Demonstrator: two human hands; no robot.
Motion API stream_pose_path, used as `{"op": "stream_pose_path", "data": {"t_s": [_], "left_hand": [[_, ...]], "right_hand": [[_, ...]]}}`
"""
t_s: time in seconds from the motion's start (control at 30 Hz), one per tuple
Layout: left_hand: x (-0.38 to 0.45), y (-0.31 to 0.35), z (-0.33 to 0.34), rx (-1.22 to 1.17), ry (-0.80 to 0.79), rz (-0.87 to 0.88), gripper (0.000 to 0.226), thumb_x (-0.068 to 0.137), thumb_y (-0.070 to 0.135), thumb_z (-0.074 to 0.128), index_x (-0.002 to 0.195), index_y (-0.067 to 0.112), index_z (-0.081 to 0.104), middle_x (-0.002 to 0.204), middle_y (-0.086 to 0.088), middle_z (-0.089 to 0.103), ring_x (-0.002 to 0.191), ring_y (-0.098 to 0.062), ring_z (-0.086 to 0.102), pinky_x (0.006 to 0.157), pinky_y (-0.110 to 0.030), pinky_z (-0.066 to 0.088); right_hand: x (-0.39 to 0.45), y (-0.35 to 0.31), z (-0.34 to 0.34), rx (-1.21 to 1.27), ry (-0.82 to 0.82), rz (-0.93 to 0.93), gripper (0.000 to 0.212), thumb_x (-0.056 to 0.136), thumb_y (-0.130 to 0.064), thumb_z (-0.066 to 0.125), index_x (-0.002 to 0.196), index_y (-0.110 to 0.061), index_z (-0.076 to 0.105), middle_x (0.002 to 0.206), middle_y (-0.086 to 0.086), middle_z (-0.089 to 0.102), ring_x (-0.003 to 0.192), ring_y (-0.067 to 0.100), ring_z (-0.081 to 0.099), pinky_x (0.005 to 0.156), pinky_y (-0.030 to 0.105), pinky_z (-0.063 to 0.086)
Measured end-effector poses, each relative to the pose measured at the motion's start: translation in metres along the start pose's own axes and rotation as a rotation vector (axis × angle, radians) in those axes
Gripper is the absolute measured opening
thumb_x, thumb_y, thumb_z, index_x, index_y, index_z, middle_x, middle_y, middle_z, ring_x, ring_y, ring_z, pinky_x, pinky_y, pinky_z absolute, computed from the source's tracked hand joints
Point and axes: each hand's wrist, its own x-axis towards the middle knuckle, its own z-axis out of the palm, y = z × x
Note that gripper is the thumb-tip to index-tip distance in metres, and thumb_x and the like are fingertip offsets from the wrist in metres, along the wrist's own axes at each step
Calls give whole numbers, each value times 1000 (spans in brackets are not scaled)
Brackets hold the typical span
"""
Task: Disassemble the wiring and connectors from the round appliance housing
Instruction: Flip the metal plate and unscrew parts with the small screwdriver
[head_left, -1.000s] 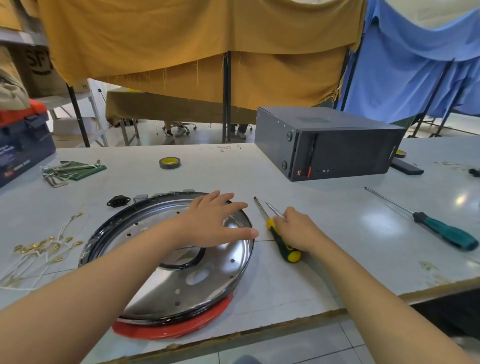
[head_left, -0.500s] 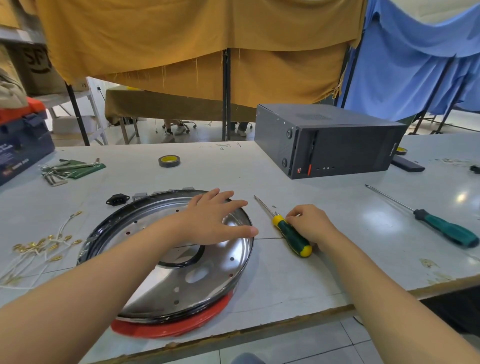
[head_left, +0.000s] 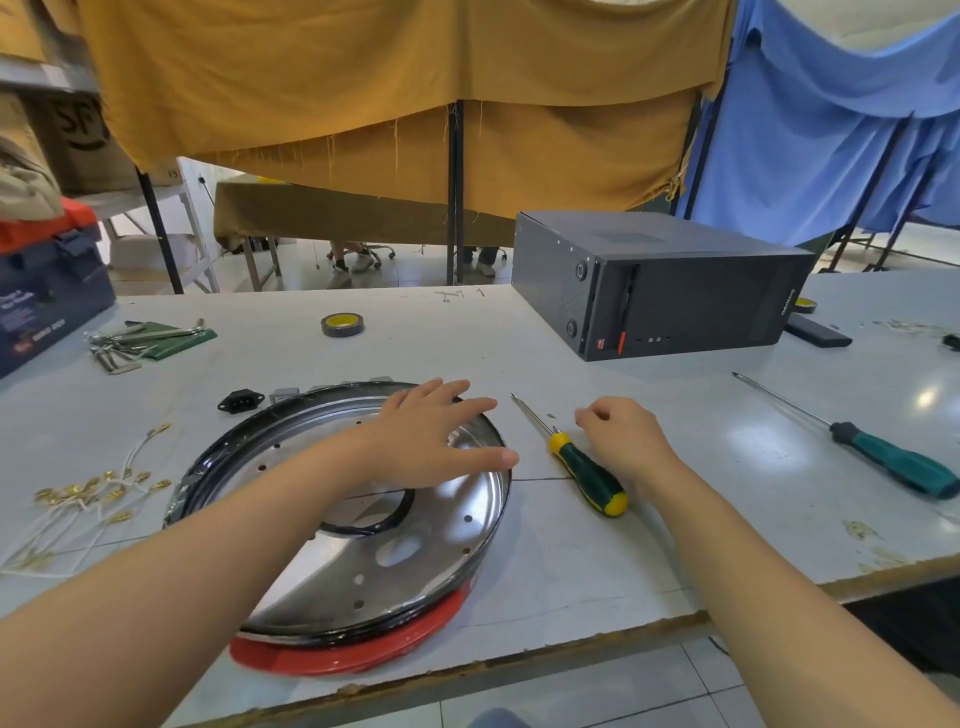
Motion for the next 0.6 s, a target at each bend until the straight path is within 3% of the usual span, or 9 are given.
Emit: {"op": "stream_pose_path", "data": {"t_s": [0.07,0.17,0.27,0.37,0.43,0.5,0.6], "left_hand": [[-2,-1,-9,-131,62,-7,78,77,73,42,145,37,27,157,7,15,144,-16,14,116,-37,13],[-11,-13,-27,-179,209,-31,50,84,50,60,129,29,51,135,7,48,120,-14,46,97,-25,34],[-31,-38,-42,-96,260,-119,31,84,39,65,114,29,61,115,6,58,103,-13,53,87,-26,41],[-55,-71,-44,-14,264,-255,37,83,39,67,117,28,60,122,3,54,108,-15,49,92,-27,37],[-70,-89,-39,-24,268,-333,44,83,38,67,124,28,55,127,0,52,110,-18,49,93,-29,37],[-80,-104,-31,-136,270,-412,51,84,38,67,130,27,48,129,-1,53,106,-18,52,91,-30,39],[-88,-118,-21,-444,288,-506,51,83,53,60,127,30,48,124,2,56,107,-18,54,95,-35,42]], "right_hand": [[-5,-14,-1,45,14,-88,32,97,-31,47,97,-4,65,96,10,66,76,15,52,66,31,42],[-20,-43,1,108,-121,-207,37,92,-47,52,90,-13,67,84,1,67,77,13,59,63,24,43],[-35,-66,11,-33,-302,-267,41,86,-58,55,95,-19,65,85,-3,66,73,9,59,58,21,42],[-41,-74,23,-97,-340,-285,28,88,-40,61,95,-13,64,81,1,62,65,11,56,47,16,42],[-42,-74,26,-54,-319,-249,24,89,-20,57,93,2,64,73,9,58,57,17,50,42,18,41],[-44,-75,26,-17,-314,-218,24,87,-10,50,90,12,59,69,14,53,47,20,47,42,21,38],[-45,-76,22,42,-305,-203,21,87,-4,48,78,13,56,58,12,49,30,14,44,37,20,35]]}}
